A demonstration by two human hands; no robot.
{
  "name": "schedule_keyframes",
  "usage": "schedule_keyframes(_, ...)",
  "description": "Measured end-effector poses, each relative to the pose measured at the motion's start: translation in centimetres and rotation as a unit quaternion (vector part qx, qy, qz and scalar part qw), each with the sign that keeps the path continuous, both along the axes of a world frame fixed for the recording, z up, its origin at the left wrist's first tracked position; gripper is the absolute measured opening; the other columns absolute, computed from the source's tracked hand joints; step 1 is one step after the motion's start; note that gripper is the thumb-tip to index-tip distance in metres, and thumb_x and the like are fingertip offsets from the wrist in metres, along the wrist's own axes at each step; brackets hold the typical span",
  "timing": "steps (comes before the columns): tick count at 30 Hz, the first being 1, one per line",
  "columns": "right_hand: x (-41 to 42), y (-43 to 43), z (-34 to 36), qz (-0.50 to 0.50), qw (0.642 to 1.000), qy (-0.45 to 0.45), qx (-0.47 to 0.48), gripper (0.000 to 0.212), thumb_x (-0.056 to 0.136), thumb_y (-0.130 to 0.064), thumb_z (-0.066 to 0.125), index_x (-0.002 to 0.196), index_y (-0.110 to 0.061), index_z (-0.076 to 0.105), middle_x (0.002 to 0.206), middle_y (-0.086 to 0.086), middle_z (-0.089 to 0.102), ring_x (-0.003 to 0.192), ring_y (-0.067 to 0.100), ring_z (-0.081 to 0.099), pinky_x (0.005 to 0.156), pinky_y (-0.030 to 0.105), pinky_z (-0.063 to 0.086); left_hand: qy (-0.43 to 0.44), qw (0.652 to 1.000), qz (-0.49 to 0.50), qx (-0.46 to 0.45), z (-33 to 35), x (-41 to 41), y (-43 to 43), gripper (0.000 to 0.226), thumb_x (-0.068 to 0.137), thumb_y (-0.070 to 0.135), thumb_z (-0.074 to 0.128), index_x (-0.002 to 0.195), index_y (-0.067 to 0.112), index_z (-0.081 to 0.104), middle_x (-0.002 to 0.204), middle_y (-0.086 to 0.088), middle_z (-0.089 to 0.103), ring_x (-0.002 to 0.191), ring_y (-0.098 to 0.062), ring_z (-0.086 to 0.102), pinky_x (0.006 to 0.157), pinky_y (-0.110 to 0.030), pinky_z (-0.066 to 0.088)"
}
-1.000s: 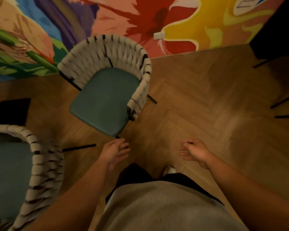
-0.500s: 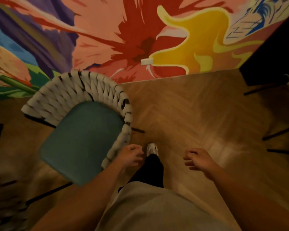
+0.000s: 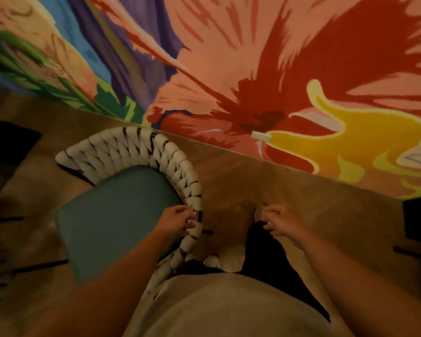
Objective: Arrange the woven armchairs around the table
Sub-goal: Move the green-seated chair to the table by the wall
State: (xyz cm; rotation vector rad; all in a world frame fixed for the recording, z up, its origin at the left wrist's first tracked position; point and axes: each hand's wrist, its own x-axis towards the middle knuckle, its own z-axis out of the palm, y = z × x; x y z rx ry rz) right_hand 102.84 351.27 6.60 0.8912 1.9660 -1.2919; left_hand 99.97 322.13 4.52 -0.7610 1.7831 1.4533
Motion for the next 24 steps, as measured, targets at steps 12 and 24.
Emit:
schedule_keyframes(12,-28.9,3.5,-1.4,0.333,0.941,-0.047,0.036,0.015,0.103,-0.016,0.053,0.116,-0.013,0.059,0.106,0.009,0.069,0.099,0.029,0.07,0.087,0.042,0.057,-0.064,0.921,0.383,-0.029,-2.8,-4.7,5.0,0.018,0.1,0.01,0.057,0.115,0.005,0.066,0.091,-0.01,0.071,0.081,-0.026,0.066,0.065,-0.033,0.05)
schedule_keyframes(24,-45.9,-14.8,-0.4,0.62,0.783,0.021,0.036,0.031,0.103,-0.016,0.053,0.132,-0.008,0.058,0.111,0.011,0.069,0.096,0.026,0.069,0.092,0.043,0.055,-0.077,0.732,0.677,0.012,-4.4,-4.8,11.0,0.022,0.104,0.022,0.051,0.121,0.016,0.064,0.11,-0.01,0.074,0.1,-0.028,0.071,0.083,-0.042,0.055)
